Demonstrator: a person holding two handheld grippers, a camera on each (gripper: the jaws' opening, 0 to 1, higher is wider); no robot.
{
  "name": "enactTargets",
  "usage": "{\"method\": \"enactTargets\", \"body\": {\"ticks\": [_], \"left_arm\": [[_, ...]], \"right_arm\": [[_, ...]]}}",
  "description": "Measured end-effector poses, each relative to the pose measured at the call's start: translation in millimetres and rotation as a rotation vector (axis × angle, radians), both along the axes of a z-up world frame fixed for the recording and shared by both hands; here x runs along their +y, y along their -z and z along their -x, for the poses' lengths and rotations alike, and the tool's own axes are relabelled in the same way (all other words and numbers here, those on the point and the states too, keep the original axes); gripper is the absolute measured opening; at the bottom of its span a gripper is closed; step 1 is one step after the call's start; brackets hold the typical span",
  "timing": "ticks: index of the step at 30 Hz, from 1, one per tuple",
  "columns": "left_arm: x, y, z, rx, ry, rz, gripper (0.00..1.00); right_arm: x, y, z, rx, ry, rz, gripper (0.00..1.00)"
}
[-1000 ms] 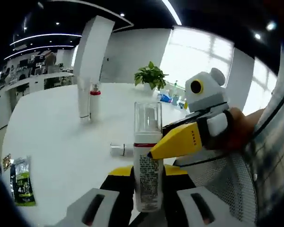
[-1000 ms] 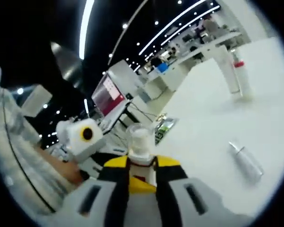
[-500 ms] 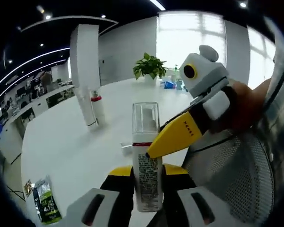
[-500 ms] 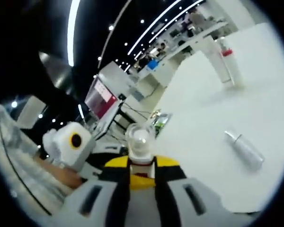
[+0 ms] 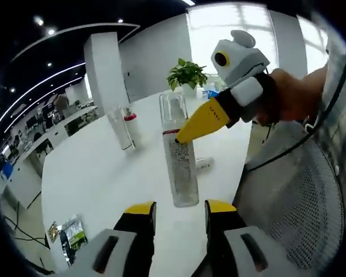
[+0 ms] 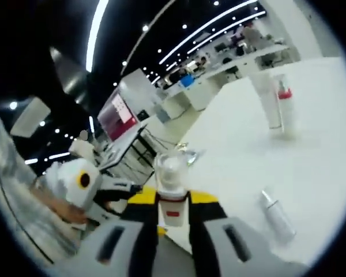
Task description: Arrange the skincare products in the storage area until every visible bottle or jar stands upright without overlapping.
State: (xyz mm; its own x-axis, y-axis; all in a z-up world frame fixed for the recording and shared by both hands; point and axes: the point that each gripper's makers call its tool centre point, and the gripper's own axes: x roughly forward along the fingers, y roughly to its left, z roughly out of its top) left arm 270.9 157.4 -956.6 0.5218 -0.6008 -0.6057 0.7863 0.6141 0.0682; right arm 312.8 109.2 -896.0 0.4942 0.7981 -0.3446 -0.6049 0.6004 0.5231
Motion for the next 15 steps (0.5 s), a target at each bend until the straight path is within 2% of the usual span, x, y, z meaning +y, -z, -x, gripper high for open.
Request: {"method": "enactTargets", "body": {"ticks": [5, 8, 13, 15], "left_arm": [[23, 14.6, 4.6, -0.028, 0.006, -0.132, 0.36], [26, 19.5, 8.6, -0.028, 0.004, -0.138, 0.36], [35, 31.3, 11.8, -0.03, 0.011, -0.173, 0.35], [36, 30.1, 10.6, -0.039, 0.012, -0.179, 0.31]], "right_arm": [[-10, -4.1, -26, -0.058, 0.051, 0.062, 0.17], [-16, -2.9, -41, -0.084, 0.088, 0.099, 0.17], [-21, 2.5, -60, -0.091, 0.126, 0.139, 0.17], [-22, 4.7, -67, -0.104, 0.133, 0.162, 0.17]]}}
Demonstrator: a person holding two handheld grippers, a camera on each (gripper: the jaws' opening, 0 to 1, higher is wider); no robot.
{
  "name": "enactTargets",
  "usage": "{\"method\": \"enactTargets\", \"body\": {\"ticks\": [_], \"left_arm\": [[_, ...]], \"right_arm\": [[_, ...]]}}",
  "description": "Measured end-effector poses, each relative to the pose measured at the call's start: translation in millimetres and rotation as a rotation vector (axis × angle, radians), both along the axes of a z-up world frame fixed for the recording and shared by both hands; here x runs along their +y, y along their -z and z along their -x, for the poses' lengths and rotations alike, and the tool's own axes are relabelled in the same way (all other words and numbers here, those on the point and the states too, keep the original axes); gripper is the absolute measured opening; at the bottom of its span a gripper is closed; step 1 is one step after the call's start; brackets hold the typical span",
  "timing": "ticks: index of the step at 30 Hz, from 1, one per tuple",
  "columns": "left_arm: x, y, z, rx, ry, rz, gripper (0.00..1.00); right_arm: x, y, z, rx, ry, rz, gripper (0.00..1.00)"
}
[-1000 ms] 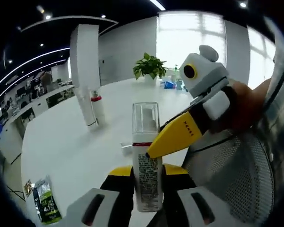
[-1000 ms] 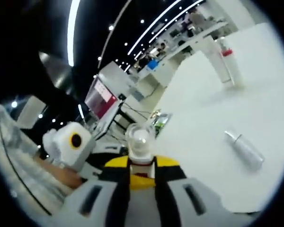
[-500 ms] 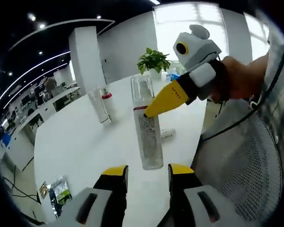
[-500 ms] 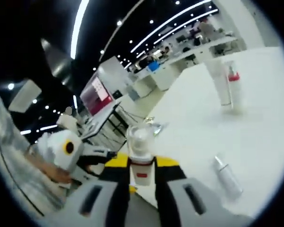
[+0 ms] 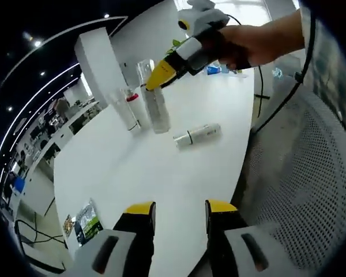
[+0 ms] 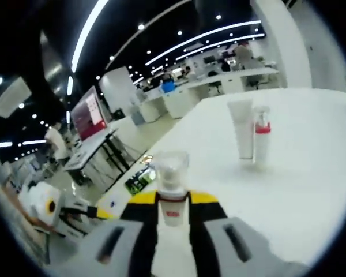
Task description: Arrange the skincare products in the storage area until every visible bottle or jar stands upright without overlapping.
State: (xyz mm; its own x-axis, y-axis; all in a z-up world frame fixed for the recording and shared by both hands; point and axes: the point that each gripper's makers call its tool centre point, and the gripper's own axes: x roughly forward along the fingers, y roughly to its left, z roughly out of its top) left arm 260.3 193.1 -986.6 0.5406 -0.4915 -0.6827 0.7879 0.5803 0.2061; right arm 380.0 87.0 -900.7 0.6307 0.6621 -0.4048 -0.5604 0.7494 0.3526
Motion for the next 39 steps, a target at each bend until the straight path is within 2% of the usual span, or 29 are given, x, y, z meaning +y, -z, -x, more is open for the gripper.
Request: {"method": "enactTargets", "body": {"ticks": [1, 6, 10, 12, 14, 15, 16, 19, 23, 28, 31, 36, 39], "left_arm": [[2, -1.7, -1.8, -0.017, -0.001, -0.002, 0.28], [19, 7.8, -2.0, 0.017, -0.045, -0.016, 0.28], [23, 8.9, -11.5, 0.063, -0.162, 0.06, 0.28], [27, 7.2, -11.6, 0.043, -0.163, 0.047, 0.28], [28, 8.9, -11.3, 0.026, -0.157, 0.029, 0.27], [28, 10.5, -11.2, 0.031, -0.155, 0.025, 0.27], [31, 17.6, -7.8, 0.069, -0.16, 0.003, 0.27], [34, 19.8, -7.6, 0.068, -0.164, -0.016, 0.27], [37, 26.5, -3.9, 0.101, -0.163, -0.047, 0.27], [39, 30.7, -0.9, 0.123, -0.162, -0.068, 0.27], [43, 36.1, 4.0, 0.152, -0.145, -0.109, 0.2], [42, 38.0, 3.9, 0.161, -0.151, -0.101, 0.2], [43, 40.0, 5.7, 0.173, -0.147, -0.118, 0.2]], "right_arm": [[-1, 1.0, -5, -0.011, 0.002, 0.017, 0.17], [-4, 4.4, -21, -0.042, 0.012, 0.063, 0.17], [-13, 13.0, -38, -0.05, 0.035, 0.104, 0.17], [-17, 18.2, -46, -0.049, 0.05, 0.12, 0.17], [-23, 25.3, -58, -0.021, 0.085, 0.11, 0.17], [-24, 26.2, -60, -0.017, 0.092, 0.108, 0.17], [-27, 29.8, -68, -0.01, 0.108, 0.111, 0.17], [-32, 35.8, -80, -0.002, 0.13, 0.125, 0.17], [-35, 39.3, -94, 0.005, 0.152, 0.129, 0.17], [-36, 43.6, -110, -0.01, 0.16, 0.151, 0.17], [-35, 49.9, -117, -0.02, 0.161, 0.175, 0.17], [-39, 63.1, -127, -0.015, 0.174, 0.211, 0.17], [-43, 68.0, -133, -0.005, 0.197, 0.2, 0.17]]}}
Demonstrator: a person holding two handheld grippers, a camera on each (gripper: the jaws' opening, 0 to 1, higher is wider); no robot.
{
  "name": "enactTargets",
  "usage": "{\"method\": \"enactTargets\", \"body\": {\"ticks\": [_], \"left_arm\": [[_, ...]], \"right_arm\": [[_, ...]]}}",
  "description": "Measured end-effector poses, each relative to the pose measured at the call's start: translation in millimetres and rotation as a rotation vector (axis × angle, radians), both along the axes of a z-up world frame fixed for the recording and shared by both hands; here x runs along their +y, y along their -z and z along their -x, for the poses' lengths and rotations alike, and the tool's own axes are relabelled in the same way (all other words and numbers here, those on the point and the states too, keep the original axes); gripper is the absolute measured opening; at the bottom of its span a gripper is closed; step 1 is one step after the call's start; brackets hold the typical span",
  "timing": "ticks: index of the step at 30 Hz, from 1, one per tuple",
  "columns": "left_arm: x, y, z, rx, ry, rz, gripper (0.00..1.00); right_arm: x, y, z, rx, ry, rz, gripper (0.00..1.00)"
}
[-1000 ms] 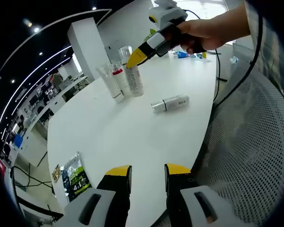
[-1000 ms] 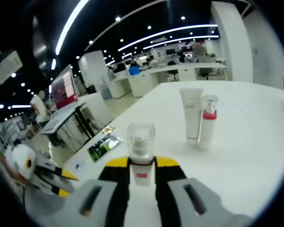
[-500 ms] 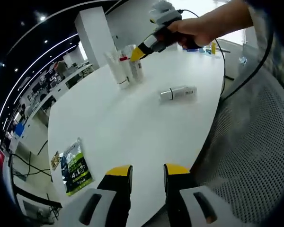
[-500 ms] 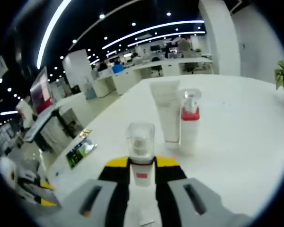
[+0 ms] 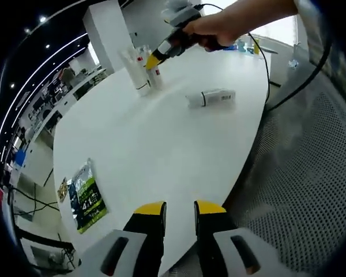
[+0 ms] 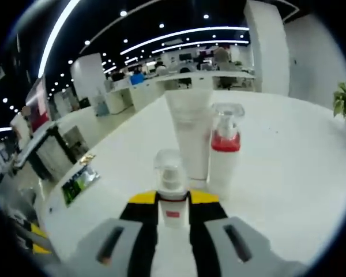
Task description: Arrange the skincare products in the storage area until every visible bottle or jar stands upright without overlapping.
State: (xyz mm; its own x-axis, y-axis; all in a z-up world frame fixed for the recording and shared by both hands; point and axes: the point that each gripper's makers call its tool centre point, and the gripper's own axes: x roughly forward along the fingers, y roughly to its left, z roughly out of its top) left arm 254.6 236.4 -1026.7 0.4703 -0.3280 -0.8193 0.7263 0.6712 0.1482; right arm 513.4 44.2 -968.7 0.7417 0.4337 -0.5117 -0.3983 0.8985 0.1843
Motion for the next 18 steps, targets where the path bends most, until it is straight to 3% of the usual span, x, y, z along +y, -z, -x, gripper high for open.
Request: {"method": "enactTargets", "body": {"ticks": [5, 18], "left_arm": [[-2, 0.9, 0.1, 0.009, -0.014, 0.024, 0.2], [1, 6.2, 3.0, 0.036, -0.024, 0.009, 0.2]], "right_arm": [[-5, 8.4, -11, 0.003, 0.026, 0.02, 0.17], [3, 21.9, -29, -0.033, 0.041, 0.088, 0.17]]}}
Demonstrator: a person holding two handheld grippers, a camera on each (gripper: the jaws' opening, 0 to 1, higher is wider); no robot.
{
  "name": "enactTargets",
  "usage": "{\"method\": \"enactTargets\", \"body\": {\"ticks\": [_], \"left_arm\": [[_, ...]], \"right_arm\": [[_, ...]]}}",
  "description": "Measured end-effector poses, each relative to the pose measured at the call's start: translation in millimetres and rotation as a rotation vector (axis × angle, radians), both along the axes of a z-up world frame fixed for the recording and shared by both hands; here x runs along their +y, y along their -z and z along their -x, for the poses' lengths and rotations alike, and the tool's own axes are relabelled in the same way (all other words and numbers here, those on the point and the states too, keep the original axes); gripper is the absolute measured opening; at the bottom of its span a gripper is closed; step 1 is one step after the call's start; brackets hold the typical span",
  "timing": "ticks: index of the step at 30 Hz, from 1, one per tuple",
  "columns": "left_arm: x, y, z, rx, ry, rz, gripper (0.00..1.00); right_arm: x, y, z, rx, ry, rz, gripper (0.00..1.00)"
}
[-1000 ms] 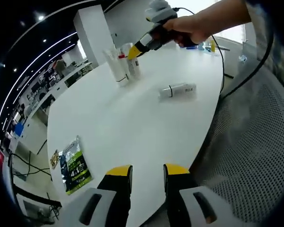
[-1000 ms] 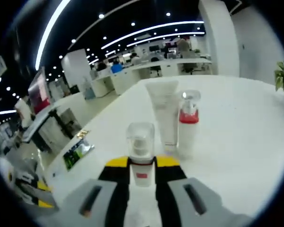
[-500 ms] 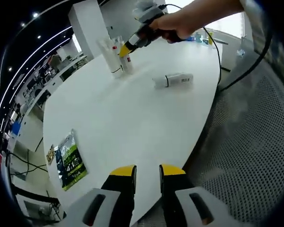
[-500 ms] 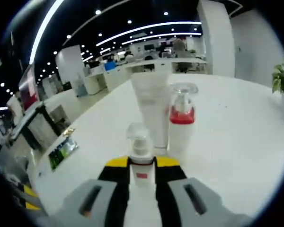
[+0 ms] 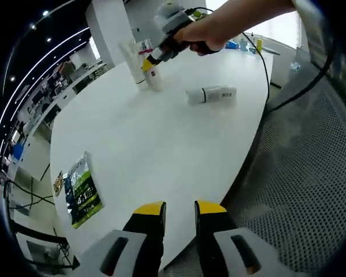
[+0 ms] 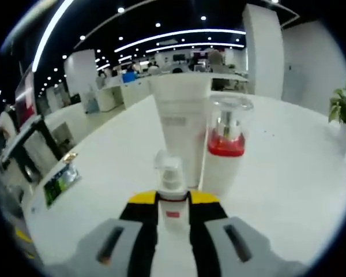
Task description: Arrange the skincare products in the storage area until every visible bottle or jar stands upright without overlapping.
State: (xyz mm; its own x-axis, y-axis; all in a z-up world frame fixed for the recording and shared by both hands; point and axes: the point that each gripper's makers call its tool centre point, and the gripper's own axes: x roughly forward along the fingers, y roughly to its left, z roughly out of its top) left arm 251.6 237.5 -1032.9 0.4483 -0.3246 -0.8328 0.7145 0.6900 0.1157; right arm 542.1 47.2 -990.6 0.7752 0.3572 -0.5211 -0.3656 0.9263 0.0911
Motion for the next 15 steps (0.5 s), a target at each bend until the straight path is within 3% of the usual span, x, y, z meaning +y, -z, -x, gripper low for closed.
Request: {"method": "enactTargets", "body": {"ticks": [7, 15], "left_arm": [[2.0, 1.6, 0.7, 0.007, -0.003, -0.011, 0.2], [3.1, 1.8, 0.9, 0.008, -0.003, -0.018, 0.2]], "right_arm": [[1.0, 4.1, -8.5, -0.028, 0.012, 0.011, 0.17], [0.9, 2.7, -1.1, -0.063, 0.016, 0.018, 0.17]]}}
